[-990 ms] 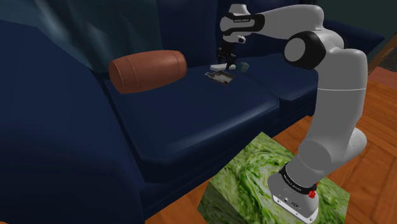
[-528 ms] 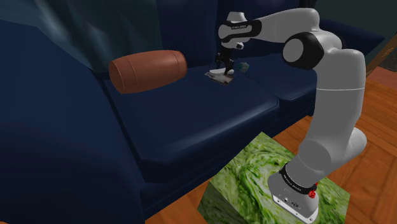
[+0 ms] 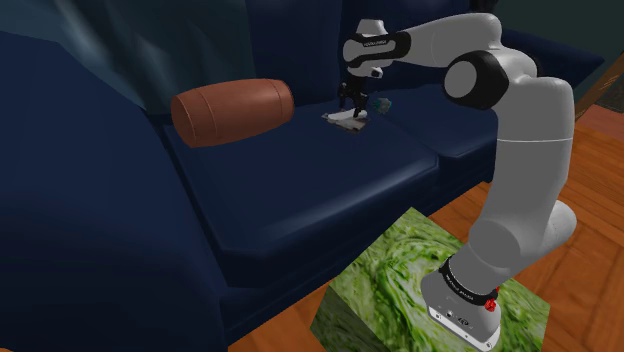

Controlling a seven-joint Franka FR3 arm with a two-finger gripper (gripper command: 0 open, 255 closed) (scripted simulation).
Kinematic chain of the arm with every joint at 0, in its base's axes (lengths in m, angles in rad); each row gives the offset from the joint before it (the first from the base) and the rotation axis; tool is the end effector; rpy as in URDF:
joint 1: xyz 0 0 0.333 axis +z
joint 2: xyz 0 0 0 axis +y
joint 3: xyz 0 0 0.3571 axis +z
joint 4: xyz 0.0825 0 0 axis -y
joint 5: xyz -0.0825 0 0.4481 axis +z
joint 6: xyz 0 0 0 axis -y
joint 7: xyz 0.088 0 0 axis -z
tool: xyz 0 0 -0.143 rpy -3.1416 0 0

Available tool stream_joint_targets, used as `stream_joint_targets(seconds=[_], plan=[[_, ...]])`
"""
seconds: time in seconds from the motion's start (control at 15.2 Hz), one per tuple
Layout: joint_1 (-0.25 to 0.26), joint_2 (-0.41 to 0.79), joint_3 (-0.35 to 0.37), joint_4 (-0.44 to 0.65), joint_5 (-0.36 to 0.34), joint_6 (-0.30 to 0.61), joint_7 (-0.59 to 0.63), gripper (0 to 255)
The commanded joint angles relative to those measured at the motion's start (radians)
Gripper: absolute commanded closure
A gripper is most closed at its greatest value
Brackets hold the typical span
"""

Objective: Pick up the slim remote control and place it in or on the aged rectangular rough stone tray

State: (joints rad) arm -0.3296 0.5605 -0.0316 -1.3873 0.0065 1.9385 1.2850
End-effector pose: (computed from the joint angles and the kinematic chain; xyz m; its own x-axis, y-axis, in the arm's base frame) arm 0.7439 -0.2757 0.3597 -0.0729 -0.9973 0.0078 -0.9973 0.0730 0.0117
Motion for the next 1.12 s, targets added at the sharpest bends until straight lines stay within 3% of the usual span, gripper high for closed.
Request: stream_joint_targets(seconds=[0.0,0.26,0.53,1.06], plan=[[0.000,0.000,0.000,0.000,0.000,0.000,0.000,0],[0.000,0.000,0.000,0.000,0.000,0.000,0.000,0],[0.000,-0.020,0.000,0.097,-0.001,-0.116,0.000,0],[0.000,-0.020,0.000,0.097,-0.001,-0.116,0.000,0]])
